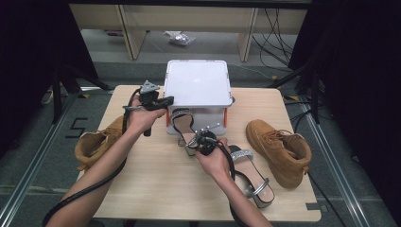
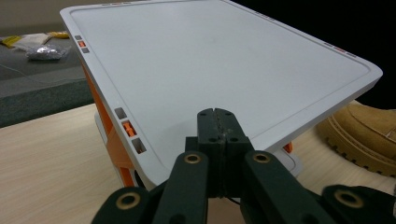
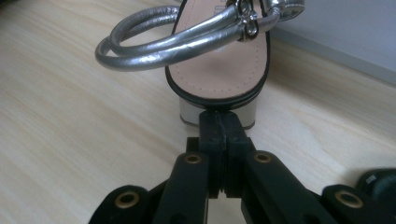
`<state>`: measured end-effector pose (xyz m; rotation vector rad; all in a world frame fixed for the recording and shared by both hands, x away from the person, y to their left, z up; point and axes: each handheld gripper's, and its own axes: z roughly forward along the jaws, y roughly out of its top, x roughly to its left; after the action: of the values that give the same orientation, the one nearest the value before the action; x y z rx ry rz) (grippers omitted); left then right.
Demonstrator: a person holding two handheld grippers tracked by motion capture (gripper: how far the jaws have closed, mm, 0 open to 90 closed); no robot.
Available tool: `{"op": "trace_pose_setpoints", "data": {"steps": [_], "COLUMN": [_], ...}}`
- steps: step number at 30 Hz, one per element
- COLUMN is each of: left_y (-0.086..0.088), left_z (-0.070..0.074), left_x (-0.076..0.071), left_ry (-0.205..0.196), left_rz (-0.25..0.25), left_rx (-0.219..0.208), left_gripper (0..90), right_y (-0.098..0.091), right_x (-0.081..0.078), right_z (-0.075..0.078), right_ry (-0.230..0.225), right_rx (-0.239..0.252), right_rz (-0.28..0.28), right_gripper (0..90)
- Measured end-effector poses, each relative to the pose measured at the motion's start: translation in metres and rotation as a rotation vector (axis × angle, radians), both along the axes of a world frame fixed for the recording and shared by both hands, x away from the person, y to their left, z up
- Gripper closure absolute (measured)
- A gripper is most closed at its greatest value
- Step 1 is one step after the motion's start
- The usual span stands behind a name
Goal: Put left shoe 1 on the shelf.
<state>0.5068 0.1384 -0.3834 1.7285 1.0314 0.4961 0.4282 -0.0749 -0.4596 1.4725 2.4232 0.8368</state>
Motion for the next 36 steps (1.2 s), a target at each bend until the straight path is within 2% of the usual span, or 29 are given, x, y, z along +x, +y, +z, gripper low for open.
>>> {"op": "trace_pose_setpoints", "data": {"steps": [9, 11, 12, 16, 17, 18, 21, 22, 24, 25, 26, 27, 31, 32, 33, 34, 35, 36], "left_y": [0.000, 0.000, 0.000, 0.000, 0.000, 0.000, 0.000, 0.000, 0.000, 0.000, 0.000, 0.000, 0.000, 0.000, 0.000, 0.000, 0.000, 0.000], "left_z": [0.000, 0.000, 0.000, 0.000, 0.000, 0.000, 0.000, 0.000, 0.000, 0.000, 0.000, 0.000, 0.001, 0.001, 0.001, 0.001, 0.001, 0.001], "left_x": [0.000, 0.000, 0.000, 0.000, 0.000, 0.000, 0.000, 0.000, 0.000, 0.000, 0.000, 0.000, 0.000, 0.001, 0.001, 0.001, 0.001, 0.001], "left_ry": [0.000, 0.002, 0.002, 0.002, 0.002, 0.002, 0.001, 0.001, -0.003, -0.002, -0.002, -0.003, -0.002, 0.000, -0.001, -0.001, -0.001, -0.001], "left_rz": [-0.004, -0.005, -0.006, -0.007, -0.006, -0.005, -0.003, -0.003, -0.005, -0.004, -0.004, -0.006, -0.008, -0.007, -0.008, -0.009, -0.009, -0.009], "left_rx": [0.001, 0.003, 0.002, 0.002, 0.003, 0.004, 0.004, 0.004, 0.007, 0.006, 0.006, 0.008, 0.009, 0.008, 0.011, 0.012, 0.014, 0.013], "left_gripper": [89.3, 89.3, 89.3, 89.3, 89.3, 89.4, 89.4, 89.4, 89.5, 89.5, 89.5, 89.4, 89.5, 89.5, 89.4, 89.5, 89.5, 89.5], "right_y": [0.013, 0.017, 0.019, 0.027, 0.028, 0.030, 0.030, 0.029, 0.029, 0.023, 0.023, 0.019, 0.012, 0.012, 0.014, 0.013, 0.014, 0.014], "right_x": [0.018, 0.020, 0.022, 0.026, 0.028, 0.029, 0.032, 0.033, 0.032, 0.034, 0.034, 0.036, 0.038, 0.037, 0.037, 0.037, 0.037, 0.036], "right_z": [0.004, 0.005, 0.004, 0.004, 0.003, 0.003, 0.004, 0.005, 0.007, 0.007, 0.007, 0.005, -0.005, -0.005, -0.004, -0.003, -0.002, 0.000], "right_ry": [-0.028, -0.020, -0.042, -0.025, -0.043, -0.043, -0.025, -0.041, -0.039, -0.051, -0.051, -0.042, -0.038, -0.043, -0.026, -0.028, -0.033, -0.035], "right_rx": [0.007, 0.015, 0.023, 0.049, 0.043, 0.038, 0.043, 0.042, 0.050, 0.029, 0.029, 0.026, 0.017, 0.019, 0.030, 0.015, 0.023, 0.007], "right_rz": [-0.010, -0.012, -0.007, -0.022, -0.023, -0.030, -0.037, -0.032, -0.042, -0.038, -0.038, -0.065, -0.063, -0.065, -0.070, -0.050, -0.058, -0.049], "right_gripper": [90.0, 90.0, 90.0, 90.0, 90.0, 90.0, 90.0, 90.0, 90.0, 90.0, 90.0, 90.0, 89.7, 87.7, 84.4, 80.7, 76.3, 69.6]}}
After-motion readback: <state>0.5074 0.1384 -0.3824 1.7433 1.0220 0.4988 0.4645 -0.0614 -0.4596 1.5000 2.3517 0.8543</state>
